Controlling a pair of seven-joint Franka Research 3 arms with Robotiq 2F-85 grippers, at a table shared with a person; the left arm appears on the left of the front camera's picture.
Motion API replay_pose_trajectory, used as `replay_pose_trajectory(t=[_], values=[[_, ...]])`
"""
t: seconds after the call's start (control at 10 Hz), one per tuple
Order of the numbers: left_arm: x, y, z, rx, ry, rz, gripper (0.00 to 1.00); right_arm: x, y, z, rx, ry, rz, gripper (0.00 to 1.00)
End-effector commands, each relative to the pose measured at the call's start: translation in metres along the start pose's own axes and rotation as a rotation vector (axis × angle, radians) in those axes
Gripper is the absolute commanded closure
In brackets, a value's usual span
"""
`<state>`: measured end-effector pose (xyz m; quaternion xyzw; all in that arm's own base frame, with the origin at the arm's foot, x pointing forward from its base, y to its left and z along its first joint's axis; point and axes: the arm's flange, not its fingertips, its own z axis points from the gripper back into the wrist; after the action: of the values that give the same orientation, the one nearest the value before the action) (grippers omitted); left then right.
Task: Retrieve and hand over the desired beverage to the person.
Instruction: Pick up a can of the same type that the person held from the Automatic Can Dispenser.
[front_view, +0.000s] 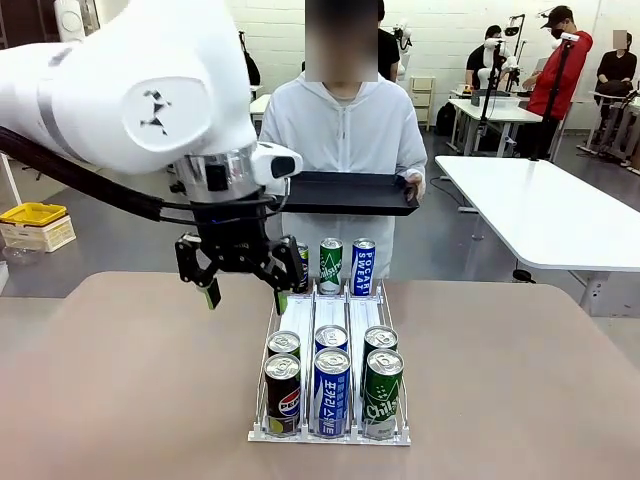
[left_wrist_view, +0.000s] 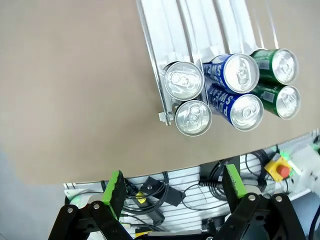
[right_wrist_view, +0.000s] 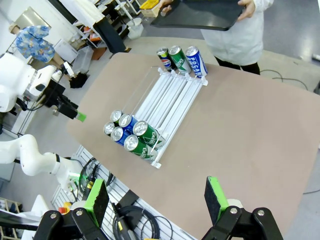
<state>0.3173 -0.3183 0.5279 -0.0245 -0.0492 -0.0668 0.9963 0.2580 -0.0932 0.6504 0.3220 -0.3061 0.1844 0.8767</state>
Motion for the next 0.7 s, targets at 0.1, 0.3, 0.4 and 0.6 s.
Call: replay_pose_trajectory(t=[0.1,0.3,0.4,0.6], values=[[0.001,-0.024,-0.029,0.071,0.049,0.12,0.0,0.002,-0.001,-0.001,0.022,-0.006,0.01,0.0],[0.006,-0.029,-0.055,0.035,0.077,0.157,0.0,0.002,-0.001,-0.001,0.022,-0.006,0.01,0.0],[0.008,-0.028,-0.064,0.032,0.062,0.189,0.0,0.002,-0.001,-0.001,0.022,-0.006,0.01,0.0],[0.011,-0.026,-0.079,0.021,0.044,0.191,0.0,0.002,-0.001,-0.001,0.022,-0.006,0.01,0.0]])
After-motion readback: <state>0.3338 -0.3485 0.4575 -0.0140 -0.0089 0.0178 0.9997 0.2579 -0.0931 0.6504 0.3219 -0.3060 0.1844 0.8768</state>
